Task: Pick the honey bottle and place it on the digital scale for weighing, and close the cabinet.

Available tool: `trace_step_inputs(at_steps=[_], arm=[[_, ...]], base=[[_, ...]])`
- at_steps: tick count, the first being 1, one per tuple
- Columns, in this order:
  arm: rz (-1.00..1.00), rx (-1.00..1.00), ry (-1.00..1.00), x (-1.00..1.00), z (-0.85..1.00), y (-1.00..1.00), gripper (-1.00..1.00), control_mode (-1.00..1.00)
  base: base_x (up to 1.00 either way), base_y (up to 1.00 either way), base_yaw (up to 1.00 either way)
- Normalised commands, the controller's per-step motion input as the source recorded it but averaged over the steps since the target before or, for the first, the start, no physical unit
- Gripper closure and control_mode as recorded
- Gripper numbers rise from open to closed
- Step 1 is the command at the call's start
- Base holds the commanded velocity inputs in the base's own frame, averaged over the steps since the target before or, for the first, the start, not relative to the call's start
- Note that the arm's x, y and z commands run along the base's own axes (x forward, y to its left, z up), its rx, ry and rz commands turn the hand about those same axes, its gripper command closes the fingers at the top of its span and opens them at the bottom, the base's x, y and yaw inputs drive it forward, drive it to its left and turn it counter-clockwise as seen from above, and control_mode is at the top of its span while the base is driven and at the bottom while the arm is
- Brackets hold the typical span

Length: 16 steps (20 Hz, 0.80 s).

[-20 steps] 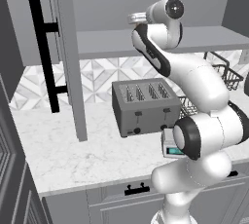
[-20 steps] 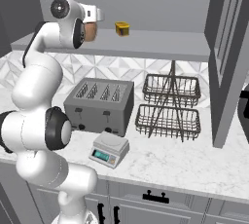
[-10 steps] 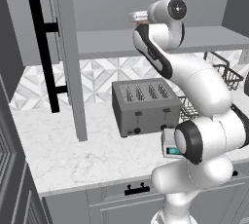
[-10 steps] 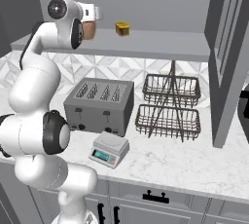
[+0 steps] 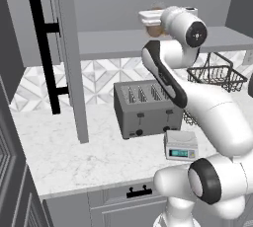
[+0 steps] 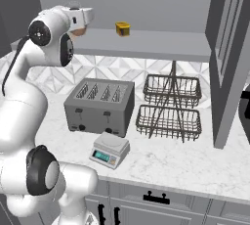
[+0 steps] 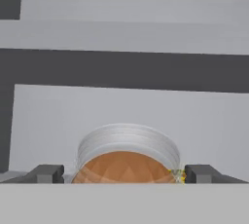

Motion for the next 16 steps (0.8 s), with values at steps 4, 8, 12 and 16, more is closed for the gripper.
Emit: trace_step_inputs(at_steps=[4, 8, 12, 16], arm=[[0.00, 0.00, -0.23, -0.98, 0.19, 0.02, 1.00, -1.00], [0.00, 0.00, -0.17, -1.00, 0.03, 0.00, 1.00, -1.00], [0.00, 0.01, -0.14, -1.00, 0.00, 0.00, 1.00, -1.00], [0.00, 0.00, -0.02, -1.00, -0.11, 0.00, 1.00, -1.00]], base=[[0.00, 0.00, 0.00], [0.00, 0.00, 0.00], [0.00, 0.00, 0.00], [0.00, 0.00, 0.00]])
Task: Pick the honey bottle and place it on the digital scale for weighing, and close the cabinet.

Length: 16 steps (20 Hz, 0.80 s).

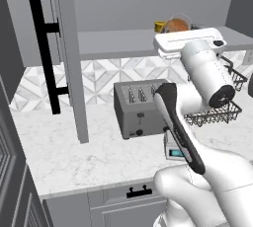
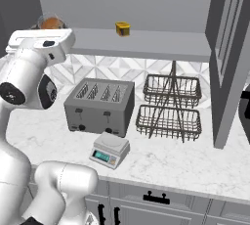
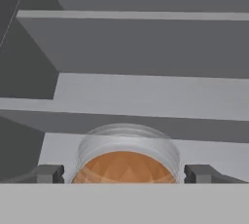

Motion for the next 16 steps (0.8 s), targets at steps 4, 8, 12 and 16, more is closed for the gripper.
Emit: trace_step_inputs(at_steps=[4, 8, 12, 16], arm=[[0.00, 0.00, 0.05, -0.85, -0.26, -0.13, 1.00, -1.00], [0.05, 0.00, 0.15, -0.30, -0.61, -0.51, 1.00, -1.00], [0.09, 0.00, 0.21, -0.24, -0.60, -0.45, 1.00, -1.00], [0.06, 0.00, 0.21, -0.03, -0.42, -0.39, 1.00, -1.00]], base=[[0.00, 0.00, 0.00], [0.00, 0.00, 0.00], [0.00, 0.00, 0.00], [0.00, 0.00, 0.00]])
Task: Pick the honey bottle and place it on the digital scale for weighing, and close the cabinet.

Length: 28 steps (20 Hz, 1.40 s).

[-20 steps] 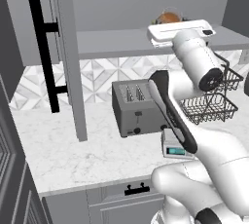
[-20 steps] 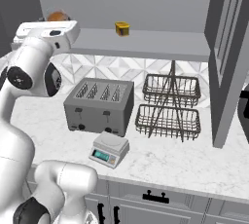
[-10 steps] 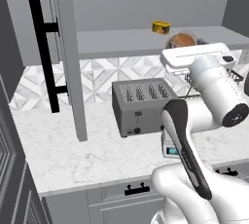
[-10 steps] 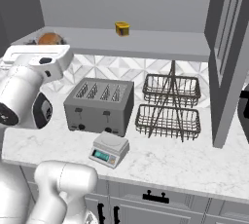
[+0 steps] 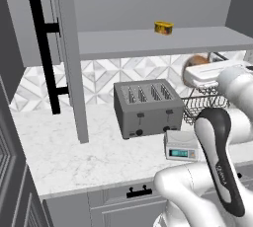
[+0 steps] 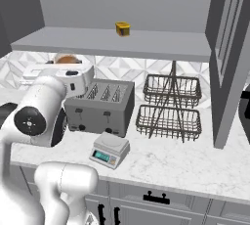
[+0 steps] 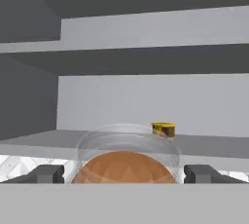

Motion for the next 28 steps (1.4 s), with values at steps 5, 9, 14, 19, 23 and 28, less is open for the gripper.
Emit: trace_step_inputs(at_steps=[5, 9, 14, 19, 23, 28], arm=[[0.08, 0.00, 0.17, 0.00, -0.39, -0.24, 1.00, -1.00], [0.13, 0.00, 0.11, 0.12, -0.58, -0.14, 1.00, -1.00], [0.14, 0.00, 0.09, 0.04, -0.41, -0.19, 1.00, -1.00], [0.13, 0.00, 0.03, 0.06, -0.48, -0.05, 1.00, -1.00], [0.11, 0.00, 0.04, 0.11, -0.48, -0.03, 1.00, -1.00], [0.10, 0.00, 0.03, 0.16, -0.48, -0.02, 1.00, -1.00]], base=[[0.00, 0.00, 0.00], [0.00, 0.00, 0.00], [0.00, 0.00, 0.00], [0.00, 0.00, 0.00], [0.00, 0.00, 0.00], [0.00, 0.00, 0.00]])
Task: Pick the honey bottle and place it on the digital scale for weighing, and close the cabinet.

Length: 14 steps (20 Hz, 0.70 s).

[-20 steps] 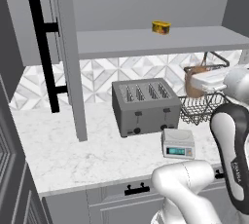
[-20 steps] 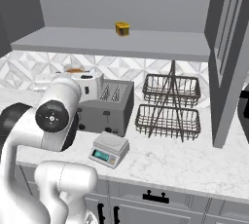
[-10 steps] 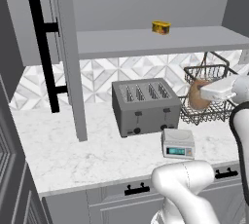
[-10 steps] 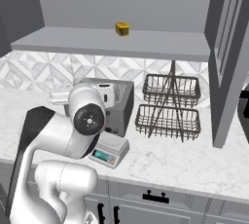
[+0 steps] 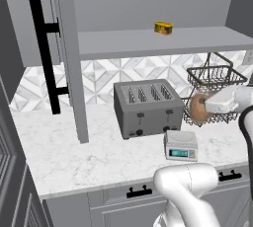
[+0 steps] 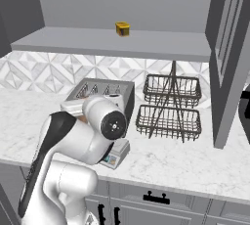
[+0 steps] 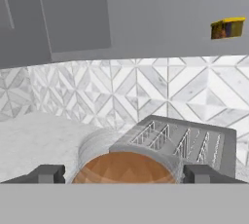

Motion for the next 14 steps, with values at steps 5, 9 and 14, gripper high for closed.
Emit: trace_step_inputs(at_steps=[5, 9, 14], arm=[[0.02, 0.00, 0.02, 0.07, -0.40, 0.00, 1.00, -1.00], [0.00, -0.04, 0.00, 0.06, -0.49, 0.00, 1.00, -1.00], [0.00, -0.06, 0.02, 0.03, -0.32, 0.00, 1.00, -1.00]], base=[[0.00, 0.00, 0.00], [0.00, 0.00, 0.00], [0.00, 0.00, 0.00]])
